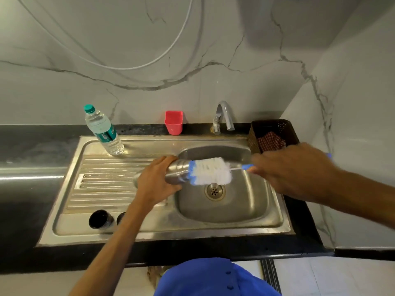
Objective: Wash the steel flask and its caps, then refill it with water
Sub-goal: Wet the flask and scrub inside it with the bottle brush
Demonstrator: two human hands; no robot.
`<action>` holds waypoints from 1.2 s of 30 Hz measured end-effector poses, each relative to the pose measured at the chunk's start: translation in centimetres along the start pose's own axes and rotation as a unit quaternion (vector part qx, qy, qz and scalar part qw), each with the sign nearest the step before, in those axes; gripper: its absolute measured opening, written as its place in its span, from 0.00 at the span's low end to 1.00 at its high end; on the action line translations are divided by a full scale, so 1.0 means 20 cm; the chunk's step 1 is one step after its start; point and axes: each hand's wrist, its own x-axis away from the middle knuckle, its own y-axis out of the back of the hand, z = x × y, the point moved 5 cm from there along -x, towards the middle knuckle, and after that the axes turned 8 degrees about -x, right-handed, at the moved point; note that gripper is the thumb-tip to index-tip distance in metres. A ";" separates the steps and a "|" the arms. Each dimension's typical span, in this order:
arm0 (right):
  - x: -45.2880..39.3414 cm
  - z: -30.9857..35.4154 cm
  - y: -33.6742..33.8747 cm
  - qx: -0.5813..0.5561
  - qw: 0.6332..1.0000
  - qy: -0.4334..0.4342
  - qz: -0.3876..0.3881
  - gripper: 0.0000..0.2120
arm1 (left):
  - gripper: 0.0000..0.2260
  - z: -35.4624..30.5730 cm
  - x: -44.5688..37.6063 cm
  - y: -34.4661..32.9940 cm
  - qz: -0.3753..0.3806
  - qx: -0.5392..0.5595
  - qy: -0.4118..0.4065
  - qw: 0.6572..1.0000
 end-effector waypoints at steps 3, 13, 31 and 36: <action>-0.21 0.10 -0.05 -0.013 0.999 0.025 -0.039 0.11 | 0.33 -0.22 -0.05 -0.06 0.021 0.032 -0.039 0.998; -0.44 0.09 0.02 0.006 0.998 0.046 -0.030 0.14 | 0.31 -0.12 -0.15 0.08 -0.034 0.011 -0.022 0.999; -0.61 0.30 0.17 0.275 0.861 0.335 -0.266 0.22 | 0.31 0.34 -0.18 0.21 0.200 0.146 -0.044 0.968; -0.79 0.35 0.06 0.025 0.970 0.184 -0.156 0.06 | 0.28 0.27 -0.26 0.28 0.130 0.064 -0.065 0.987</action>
